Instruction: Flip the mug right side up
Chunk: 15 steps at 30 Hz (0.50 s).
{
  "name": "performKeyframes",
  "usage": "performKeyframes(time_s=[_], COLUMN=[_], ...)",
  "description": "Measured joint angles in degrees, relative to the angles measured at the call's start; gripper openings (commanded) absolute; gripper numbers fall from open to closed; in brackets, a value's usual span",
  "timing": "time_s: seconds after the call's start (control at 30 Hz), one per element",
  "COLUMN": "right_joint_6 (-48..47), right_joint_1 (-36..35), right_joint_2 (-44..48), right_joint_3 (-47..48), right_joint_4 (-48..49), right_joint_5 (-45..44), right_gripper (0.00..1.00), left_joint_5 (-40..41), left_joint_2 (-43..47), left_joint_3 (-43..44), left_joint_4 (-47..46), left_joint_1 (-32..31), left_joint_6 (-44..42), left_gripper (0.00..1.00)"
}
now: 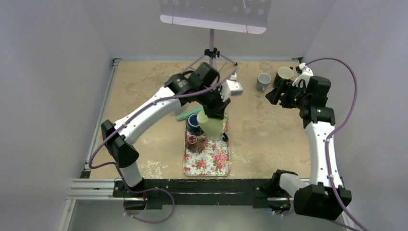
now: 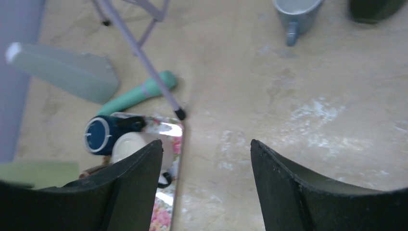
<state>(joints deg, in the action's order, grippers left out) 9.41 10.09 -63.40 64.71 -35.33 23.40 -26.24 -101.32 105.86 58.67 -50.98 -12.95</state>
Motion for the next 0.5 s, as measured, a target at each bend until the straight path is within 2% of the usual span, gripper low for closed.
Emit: performKeyframes(time_s=[0.2,0.33,0.5], right_joint_6=[8.48,18.21,31.19], right_joint_1=[-2.60,-11.10,-22.47], right_joint_2=[10.58,14.93,14.64], right_joint_3=[-9.75,-19.82,-28.33], right_joint_4=[11.65,23.91,38.66], right_joint_5=[11.89,15.65,16.68], right_gripper=[0.74,0.74,0.74], left_joint_5=[-1.29,-2.03,-3.10], left_joint_2=[3.19,1.68,0.22], left_joint_3=[4.63,7.10,9.11], left_joint_4=[-3.41,-4.31,-6.27], left_joint_1=[8.31,9.88,10.05], left_joint_6=[8.98,13.35,17.53], left_gripper=[0.00,0.00,0.00])
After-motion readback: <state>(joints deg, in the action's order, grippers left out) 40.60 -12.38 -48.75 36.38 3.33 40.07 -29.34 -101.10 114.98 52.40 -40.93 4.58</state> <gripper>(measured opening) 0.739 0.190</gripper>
